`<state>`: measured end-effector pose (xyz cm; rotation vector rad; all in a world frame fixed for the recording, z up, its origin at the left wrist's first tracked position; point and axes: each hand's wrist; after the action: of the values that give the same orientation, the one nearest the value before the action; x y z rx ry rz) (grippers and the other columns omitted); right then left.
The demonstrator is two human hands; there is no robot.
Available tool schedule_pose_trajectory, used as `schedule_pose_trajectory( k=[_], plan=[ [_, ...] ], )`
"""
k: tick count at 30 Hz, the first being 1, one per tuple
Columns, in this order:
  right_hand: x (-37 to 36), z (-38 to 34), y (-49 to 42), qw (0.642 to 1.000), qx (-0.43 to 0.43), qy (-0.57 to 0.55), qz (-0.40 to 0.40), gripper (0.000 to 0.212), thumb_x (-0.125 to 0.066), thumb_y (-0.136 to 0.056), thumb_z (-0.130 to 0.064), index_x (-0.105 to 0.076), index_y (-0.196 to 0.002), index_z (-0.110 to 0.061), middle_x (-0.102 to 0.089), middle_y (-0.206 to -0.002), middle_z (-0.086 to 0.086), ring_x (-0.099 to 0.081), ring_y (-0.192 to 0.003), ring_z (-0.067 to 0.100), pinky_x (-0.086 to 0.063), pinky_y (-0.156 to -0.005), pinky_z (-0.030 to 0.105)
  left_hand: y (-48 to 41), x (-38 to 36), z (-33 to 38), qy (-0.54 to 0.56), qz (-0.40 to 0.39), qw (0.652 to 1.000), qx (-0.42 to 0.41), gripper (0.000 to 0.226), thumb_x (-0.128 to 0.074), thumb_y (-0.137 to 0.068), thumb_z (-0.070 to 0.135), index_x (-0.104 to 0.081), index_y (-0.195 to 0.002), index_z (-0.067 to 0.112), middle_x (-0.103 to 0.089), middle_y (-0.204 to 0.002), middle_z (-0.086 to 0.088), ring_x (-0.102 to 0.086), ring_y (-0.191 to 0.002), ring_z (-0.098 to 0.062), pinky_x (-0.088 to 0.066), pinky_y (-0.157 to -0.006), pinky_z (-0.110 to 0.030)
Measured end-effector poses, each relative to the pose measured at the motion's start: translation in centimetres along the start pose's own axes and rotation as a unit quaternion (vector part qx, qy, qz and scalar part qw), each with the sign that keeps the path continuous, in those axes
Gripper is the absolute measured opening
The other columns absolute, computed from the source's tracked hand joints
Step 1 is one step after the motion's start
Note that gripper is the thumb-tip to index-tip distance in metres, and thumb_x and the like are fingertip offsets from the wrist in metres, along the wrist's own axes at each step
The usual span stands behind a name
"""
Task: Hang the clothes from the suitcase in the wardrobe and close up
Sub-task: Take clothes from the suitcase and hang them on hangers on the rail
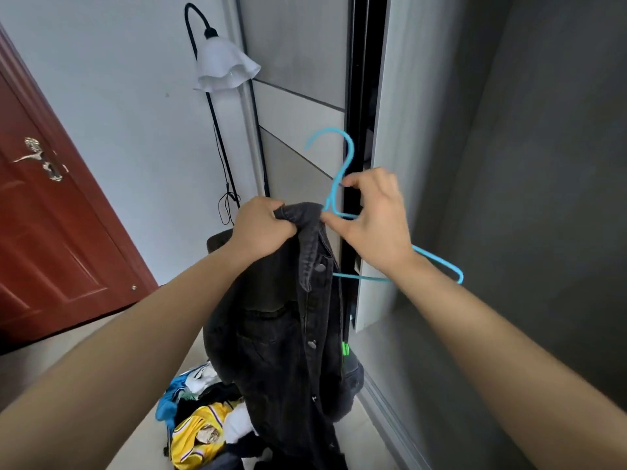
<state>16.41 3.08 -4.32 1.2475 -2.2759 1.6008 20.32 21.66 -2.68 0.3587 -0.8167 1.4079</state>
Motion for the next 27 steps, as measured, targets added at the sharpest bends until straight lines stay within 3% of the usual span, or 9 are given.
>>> schedule_pose_trajectory(
  k=[2,5,7,9,11,16,20,23,27],
  plan=[
    [0.9,0.7,2.9,0.989,0.120,0.050,0.074,0.018,-0.070,-0.080,-0.014,-0.056,-0.088,-0.007,-0.055,-0.087,0.009,-0.044,-0.081,0.023,-0.035,-0.071,0.034,-0.3,0.4,-0.5,0.046,0.018,0.998,0.044,0.019,-0.059,-0.065,0.000,-0.047,-0.052,0.005,-0.040,-0.050,0.000,-0.036,-0.044,-0.007,-0.027,-0.044,-0.020],
    [0.6,3.2,9.1,0.980,0.196,0.040,-0.012,0.019,-0.059,-0.083,-0.003,-0.048,-0.070,-0.012,-0.045,-0.062,0.005,-0.038,-0.058,0.024,-0.035,-0.054,0.034,-0.8,1.7,-1.4,0.071,0.034,0.994,0.071,0.022,-0.053,-0.049,0.008,-0.055,-0.063,-0.008,-0.043,-0.053,-0.006,-0.038,-0.046,-0.010,-0.029,-0.050,-0.023],
    [-0.8,4.6,11.4,0.979,0.070,0.064,-0.180,0.021,-0.058,-0.084,-0.014,-0.044,-0.076,-0.026,-0.046,-0.063,-0.006,-0.039,-0.057,0.023,-0.036,-0.053,0.030,-1.1,2.6,-1.6,0.086,0.026,0.993,0.072,0.031,-0.051,-0.042,0.009,-0.060,-0.067,-0.008,-0.051,-0.056,-0.010,-0.045,-0.051,-0.014,-0.036,-0.054,-0.028],
    [-3.0,6.5,12.2,0.920,-0.151,0.037,-0.360,0.011,-0.063,-0.089,-0.031,-0.054,-0.095,-0.031,-0.058,-0.083,-0.009,-0.054,-0.075,0.019,-0.043,-0.069,0.029,-1.4,3.2,-1.5,0.095,0.013,0.994,0.057,0.029,-0.051,-0.040,0.008,-0.063,-0.065,-0.004,-0.060,-0.061,-0.020,-0.051,-0.057,-0.017,-0.041,-0.060,-0.031],
    [-5.4,7.2,12.4,0.867,-0.256,-0.075,-0.422,0.037,-0.070,-0.084,-0.037,-0.061,-0.117,-0.023,-0.064,-0.104,-0.006,-0.061,-0.097,0.014,-0.047,-0.089,0.030,-1.5,3.7,-1.2,0.102,0.009,0.994,0.030,0.029,-0.052,-0.040,0.006,-0.063,-0.065,-0.005,-0.062,-0.069,-0.028,-0.053,-0.061,-0.019,-0.043,-0.063,-0.033],
    [-8.4,6.2,12.0,0.829,-0.338,-0.210,-0.393,0.027,-0.056,-0.099,-0.025,-0.068,-0.082,-0.009,-0.058,-0.074,-0.003,-0.051,-0.070,0.008,-0.040,-0.066,0.025,-0.8,6.2,-1.7,0.075,-0.003,0.997,-0.015,0.029,-0.055,-0.050,0.003,-0.061,-0.072,-0.014,-0.060,-0.076,-0.037,-0.053,-0.063,-0.021,-0.042,-0.065,-0.034],
    [-7.0,6.5,9.0,0.807,-0.426,-0.302,-0.277,0.033,-0.053,-0.099,-0.039,-0.069,-0.115,-0.014,-0.073,-0.105,-0.002,-0.066,-0.101,0.011,-0.050,-0.097,0.028,0.4,9.3,-3.7,-0.060,-0.057,0.996,-0.033,0.034,-0.064,-0.056,0.018,-0.049,-0.061,-0.012,-0.044,-0.054,-0.013,-0.042,-0.051,-0.012,-0.035,-0.055,-0.026],
    [-5.0,5.7,6.1,0.849,-0.359,-0.271,-0.279,0.051,-0.059,-0.093,-0.048,-0.069,-0.108,0.000,-0.073,-0.091,0.010,-0.070,-0.082,0.010,-0.053,-0.078,0.023,0.8,10.8,-4.9,-0.148,-0.086,0.984,-0.046,0.033,-0.070,-0.064,0.009,-0.043,-0.055,-0.006,-0.039,-0.050,-0.003,-0.034,-0.044,-0.007,-0.030,-0.050,-0.026],
    [-3.0,5.3,2.0,0.850,-0.237,-0.196,-0.429,0.019,-0.085,-0.074,-0.021,-0.072,-0.087,-0.017,-0.073,-0.080,-0.007,-0.067,-0.070,0.001,-0.050,-0.063,0.015,0.5,12.7,-6.2,-0.205,-0.083,0.974,-0.052,0.034,-0.069,-0.068,0.003,-0.039,-0.053,0.000,-0.034,-0.046,0.002,-0.032,-0.044,-0.012,-0.029,-0.050,-0.030]
  ],
)
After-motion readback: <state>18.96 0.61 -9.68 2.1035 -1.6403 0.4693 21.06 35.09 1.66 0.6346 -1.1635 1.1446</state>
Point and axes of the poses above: each hand's wrist, its own y-axis away from the middle knuckle, its own x-axis out of the back of the hand, z = x × y
